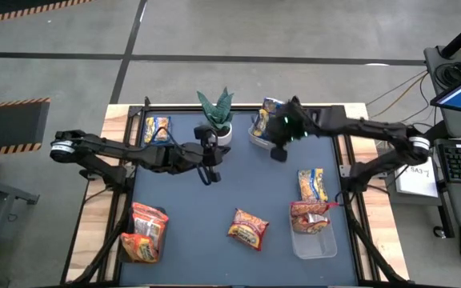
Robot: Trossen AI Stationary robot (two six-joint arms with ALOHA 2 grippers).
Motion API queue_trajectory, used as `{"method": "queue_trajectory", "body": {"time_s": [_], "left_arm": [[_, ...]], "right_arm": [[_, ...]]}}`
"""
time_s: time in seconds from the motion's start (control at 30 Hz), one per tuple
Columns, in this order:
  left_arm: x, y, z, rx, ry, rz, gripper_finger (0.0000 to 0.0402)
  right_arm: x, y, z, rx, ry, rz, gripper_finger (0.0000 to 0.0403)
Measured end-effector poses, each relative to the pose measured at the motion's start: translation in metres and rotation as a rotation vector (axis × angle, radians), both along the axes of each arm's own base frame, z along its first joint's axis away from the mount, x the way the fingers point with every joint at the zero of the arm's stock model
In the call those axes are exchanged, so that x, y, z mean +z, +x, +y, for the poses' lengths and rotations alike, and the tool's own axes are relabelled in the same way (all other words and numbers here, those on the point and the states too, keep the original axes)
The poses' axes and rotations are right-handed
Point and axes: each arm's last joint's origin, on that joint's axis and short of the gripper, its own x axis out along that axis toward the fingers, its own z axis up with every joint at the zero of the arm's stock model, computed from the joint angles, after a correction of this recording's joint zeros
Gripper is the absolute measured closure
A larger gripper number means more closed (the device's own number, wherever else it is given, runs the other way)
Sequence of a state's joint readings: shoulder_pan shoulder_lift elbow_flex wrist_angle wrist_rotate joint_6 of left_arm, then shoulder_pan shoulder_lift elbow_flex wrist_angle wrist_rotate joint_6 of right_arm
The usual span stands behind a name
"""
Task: Sort Maruchan noodles
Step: Put the red instant noodle pack into the transparent bin
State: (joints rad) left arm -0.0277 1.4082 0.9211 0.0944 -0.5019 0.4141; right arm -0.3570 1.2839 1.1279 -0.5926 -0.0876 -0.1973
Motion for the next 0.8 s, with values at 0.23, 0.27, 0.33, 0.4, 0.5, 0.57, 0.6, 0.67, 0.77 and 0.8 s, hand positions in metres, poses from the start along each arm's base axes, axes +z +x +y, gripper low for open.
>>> {"method": "queue_trajectory", "body": {"time_s": [0.23,0.27,0.33,0.4,0.5,0.57,0.6,0.67,0.77,0.8], "left_arm": [[-0.001,0.001,-0.003,-0.078,-0.088,-0.022,0.0402],[-0.001,0.001,-0.003,-0.072,-0.102,-0.029,0.0402],[-0.001,0.001,-0.003,-0.059,-0.134,-0.045,0.0402],[-0.001,0.001,-0.003,-0.040,-0.182,-0.067,0.0402],[-0.002,0.001,-0.004,-0.007,-0.299,-0.108,0.0402],[-0.003,0.001,-0.007,-0.010,-0.401,-0.127,0.0402],[-0.004,0.001,-0.009,-0.021,-0.456,-0.130,0.0402],[-0.005,0.000,-0.015,-0.048,-0.572,-0.132,0.0402],[-0.009,0.001,-0.029,-0.061,-0.730,-0.130,0.0402],[-0.011,0.001,-0.035,-0.064,-0.760,-0.126,0.0402]], "right_arm": [[-0.024,-0.012,0.067,0.068,0.060,-0.094,0.0394],[-0.030,-0.014,0.074,0.048,0.055,-0.102,0.0394],[-0.043,-0.020,0.084,-0.023,0.040,-0.102,0.0394],[-0.057,-0.028,0.090,-0.118,0.038,-0.068,0.0394],[-0.068,-0.039,0.092,-0.231,0.099,0.012,0.0394],[-0.070,-0.045,0.092,-0.286,0.132,0.069,0.0394],[-0.071,-0.048,0.092,-0.305,0.139,0.099,0.0394],[-0.071,-0.052,0.092,-0.321,0.136,0.149,0.0394],[-0.068,-0.052,0.092,-0.321,0.136,0.152,0.0394],[-0.068,-0.052,0.092,-0.320,0.135,0.153,0.0394]]}}
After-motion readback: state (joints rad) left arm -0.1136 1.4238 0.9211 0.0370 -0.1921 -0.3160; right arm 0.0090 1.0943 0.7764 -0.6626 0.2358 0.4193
